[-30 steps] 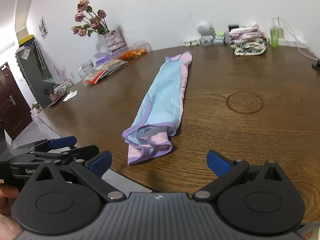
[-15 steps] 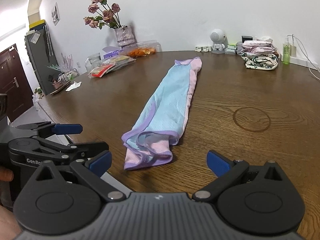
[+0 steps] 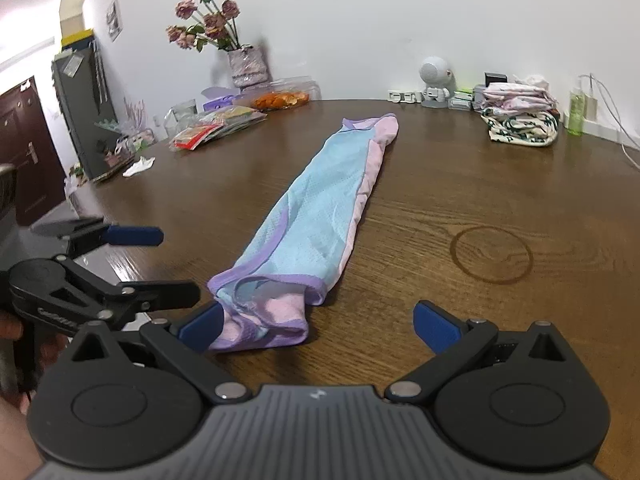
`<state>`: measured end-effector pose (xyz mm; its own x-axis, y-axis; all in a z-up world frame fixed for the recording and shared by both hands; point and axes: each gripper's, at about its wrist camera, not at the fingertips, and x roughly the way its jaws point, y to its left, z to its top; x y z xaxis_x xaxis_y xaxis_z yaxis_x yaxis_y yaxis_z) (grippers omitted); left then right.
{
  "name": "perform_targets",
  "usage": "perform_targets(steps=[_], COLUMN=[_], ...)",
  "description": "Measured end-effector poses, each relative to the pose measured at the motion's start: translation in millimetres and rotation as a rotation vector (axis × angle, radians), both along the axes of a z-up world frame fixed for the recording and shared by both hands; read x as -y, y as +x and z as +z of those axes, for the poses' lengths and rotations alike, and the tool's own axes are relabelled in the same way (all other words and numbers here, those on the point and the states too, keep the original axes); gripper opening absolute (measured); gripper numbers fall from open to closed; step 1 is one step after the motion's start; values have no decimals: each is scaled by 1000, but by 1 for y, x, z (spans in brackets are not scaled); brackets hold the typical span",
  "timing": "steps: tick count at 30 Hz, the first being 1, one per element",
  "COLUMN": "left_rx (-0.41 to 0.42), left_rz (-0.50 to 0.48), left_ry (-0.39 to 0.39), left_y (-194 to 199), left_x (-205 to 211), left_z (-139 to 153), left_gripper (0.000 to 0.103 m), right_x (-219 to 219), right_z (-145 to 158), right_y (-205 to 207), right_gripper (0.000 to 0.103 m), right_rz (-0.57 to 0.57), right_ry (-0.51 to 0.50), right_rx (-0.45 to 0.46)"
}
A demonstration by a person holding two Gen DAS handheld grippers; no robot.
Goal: Fold clothes
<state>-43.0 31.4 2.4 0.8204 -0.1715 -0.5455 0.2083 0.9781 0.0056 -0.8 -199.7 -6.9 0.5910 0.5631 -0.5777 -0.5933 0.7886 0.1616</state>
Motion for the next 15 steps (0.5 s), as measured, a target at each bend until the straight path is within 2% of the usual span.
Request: perform_targets(steps=[4, 8, 15], left_rx=[27, 32, -12], left_rz=[-128, -264, -528], left_ry=[89, 169, 320], left_y=[7, 16, 26], left_x=[1, 9, 38], left_z=[8, 13, 0], left_gripper=[103, 101, 86], right_x=[4, 11, 9], right_z=[5, 8, 10], right_y=[7, 16, 28], right_gripper=[103, 103, 103], right_rz=[1, 14, 57], right_ry=[-49, -55, -93], right_rx=[29, 37, 65])
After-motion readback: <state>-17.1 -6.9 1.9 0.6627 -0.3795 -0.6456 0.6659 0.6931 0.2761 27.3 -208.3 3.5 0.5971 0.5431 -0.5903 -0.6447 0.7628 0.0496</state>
